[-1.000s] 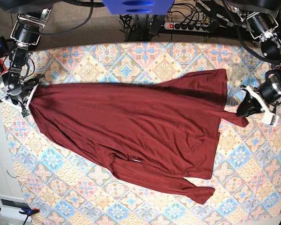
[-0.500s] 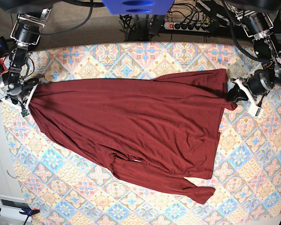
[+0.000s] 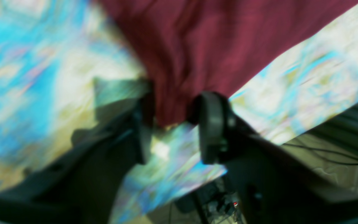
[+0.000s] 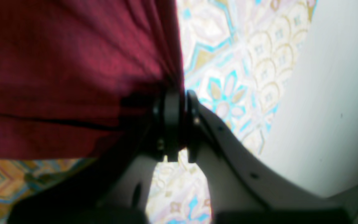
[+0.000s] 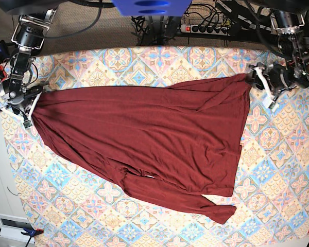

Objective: Layout the t-shirt on the table in an organized manner, then fold the t-shirt properly
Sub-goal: 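Stretch the shirt between both grippers, left gripper pulling outward, then lower the shirt edge with the left gripper onto the table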

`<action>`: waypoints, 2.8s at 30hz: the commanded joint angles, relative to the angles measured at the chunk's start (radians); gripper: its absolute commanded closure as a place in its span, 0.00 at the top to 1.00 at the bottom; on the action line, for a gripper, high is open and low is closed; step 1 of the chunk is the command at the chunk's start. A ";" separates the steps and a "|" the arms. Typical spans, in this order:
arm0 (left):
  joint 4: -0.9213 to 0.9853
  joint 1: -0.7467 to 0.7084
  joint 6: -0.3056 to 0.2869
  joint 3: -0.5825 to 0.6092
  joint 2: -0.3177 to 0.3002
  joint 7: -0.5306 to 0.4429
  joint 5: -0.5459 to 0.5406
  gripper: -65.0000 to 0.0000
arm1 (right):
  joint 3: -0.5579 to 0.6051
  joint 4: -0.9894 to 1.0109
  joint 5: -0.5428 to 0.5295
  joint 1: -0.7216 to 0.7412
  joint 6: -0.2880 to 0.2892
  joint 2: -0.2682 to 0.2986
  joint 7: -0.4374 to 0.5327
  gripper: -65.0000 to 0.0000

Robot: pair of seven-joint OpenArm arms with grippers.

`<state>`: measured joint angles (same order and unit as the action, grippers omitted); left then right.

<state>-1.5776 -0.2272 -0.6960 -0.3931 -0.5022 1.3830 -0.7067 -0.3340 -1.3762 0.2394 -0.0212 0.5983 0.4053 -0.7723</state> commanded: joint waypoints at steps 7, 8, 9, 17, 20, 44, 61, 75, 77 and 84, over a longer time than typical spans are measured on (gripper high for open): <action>-0.017 0.012 -0.002 -0.002 -0.036 -0.017 -0.018 0.52 | -0.006 -0.016 0.005 0.016 -0.008 0.022 0.010 0.06; -0.017 0.012 -0.002 0.003 -0.036 -0.017 -0.018 0.52 | -0.006 -0.016 0.005 0.016 -0.008 0.017 0.010 0.06; -0.016 0.012 -0.002 0.003 -0.034 -0.017 -0.018 0.52 | -0.006 -0.016 0.005 0.016 -0.008 0.008 0.010 0.06; -0.016 0.015 -0.002 0.003 0.007 -0.017 -0.038 0.53 | -0.006 -0.016 0.005 0.016 -0.008 0.004 0.010 0.06; -0.011 0.015 -0.002 0.003 0.023 -0.017 -0.067 0.53 | -0.006 -0.016 0.005 0.016 -0.008 0.004 0.010 0.06; 0.131 0.039 -0.002 0.016 0.145 -0.020 -0.074 0.00 | -0.006 -0.016 0.005 0.016 -0.008 0.004 0.010 0.06; 0.072 0.024 -0.002 -0.020 -0.134 -0.024 -0.204 0.00 | -0.007 -0.053 0.002 -0.058 -0.008 -0.003 0.010 0.06; 0.065 -0.070 -0.002 -0.014 -0.273 -0.023 -0.209 0.00 | -0.015 -0.137 0.001 -0.171 -0.008 -0.050 0.010 0.06; 0.065 -0.077 -0.002 -0.014 -0.299 -0.024 -0.209 0.00 | -0.015 -0.165 0.001 -0.194 -0.008 -0.050 0.010 0.06; 0.065 -0.077 -0.002 -0.013 -0.309 -0.024 -0.207 0.00 | -0.015 -0.254 0.001 -0.253 -0.008 -0.052 -0.032 0.06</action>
<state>-1.5009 -0.3115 -0.7036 -0.3946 -0.7807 1.3598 -0.9203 -0.3397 -1.6093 0.2211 -0.2855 0.6071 0.3313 -0.8082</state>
